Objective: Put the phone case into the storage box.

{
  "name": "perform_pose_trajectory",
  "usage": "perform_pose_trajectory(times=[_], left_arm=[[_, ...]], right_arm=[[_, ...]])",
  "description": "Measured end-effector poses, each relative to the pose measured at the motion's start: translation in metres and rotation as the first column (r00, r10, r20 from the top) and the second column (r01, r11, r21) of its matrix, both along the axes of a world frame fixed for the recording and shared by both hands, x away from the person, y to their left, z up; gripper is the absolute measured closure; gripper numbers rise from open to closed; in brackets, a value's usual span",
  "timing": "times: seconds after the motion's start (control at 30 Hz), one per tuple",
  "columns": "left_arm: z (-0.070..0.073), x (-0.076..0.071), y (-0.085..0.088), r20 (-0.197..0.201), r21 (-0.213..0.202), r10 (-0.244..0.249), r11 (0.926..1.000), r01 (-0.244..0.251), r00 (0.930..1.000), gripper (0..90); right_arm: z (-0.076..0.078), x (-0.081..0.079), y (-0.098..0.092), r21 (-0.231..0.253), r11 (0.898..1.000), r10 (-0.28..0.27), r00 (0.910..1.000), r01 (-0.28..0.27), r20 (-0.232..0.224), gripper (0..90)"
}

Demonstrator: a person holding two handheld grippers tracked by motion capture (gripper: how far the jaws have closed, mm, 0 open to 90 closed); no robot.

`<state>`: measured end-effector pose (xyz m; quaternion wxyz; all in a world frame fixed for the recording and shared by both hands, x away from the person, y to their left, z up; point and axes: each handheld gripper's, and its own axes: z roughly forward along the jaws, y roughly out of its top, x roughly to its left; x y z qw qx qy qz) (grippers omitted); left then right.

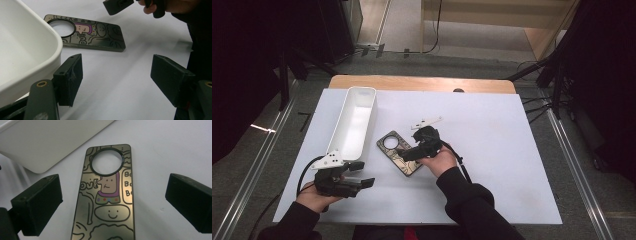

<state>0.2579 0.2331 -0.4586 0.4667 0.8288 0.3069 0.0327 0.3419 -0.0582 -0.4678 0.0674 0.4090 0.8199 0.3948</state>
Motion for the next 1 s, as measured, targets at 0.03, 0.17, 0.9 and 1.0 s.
perform_pose_trajectory(times=[0.03, 0.17, 0.9, 1.0], left_arm=[[0.000, 0.000, 0.000, 0.000, 0.000, 0.001, 1.0000, -0.001, 1.0000, 25.4], [0.000, 0.000, 0.000, 0.001, 0.000, 0.000, 1.0000, 0.000, 1.0000, 25.4], [0.000, 0.000, 0.001, 0.001, 0.004, -0.002, 1.0000, 0.002, 1.0000, 25.4], [0.000, 0.000, 0.001, 0.001, 0.004, -0.004, 1.0000, 0.004, 1.0000, 25.4]], right_arm=[[0.000, 0.000, 0.000, 0.000, 1.000, 0.000, 1.0000, 0.000, 0.000, 0.2], [-0.002, 0.000, 0.005, 0.003, 1.000, 0.008, 1.0000, -0.008, -0.004, 0.2], [-0.011, 0.004, 0.023, -0.050, 0.999, -0.018, 0.9983, 0.015, -0.056, 0.2], [-0.012, 0.004, 0.024, -0.060, 0.998, -0.016, 0.9982, 0.013, -0.058, 0.2]])
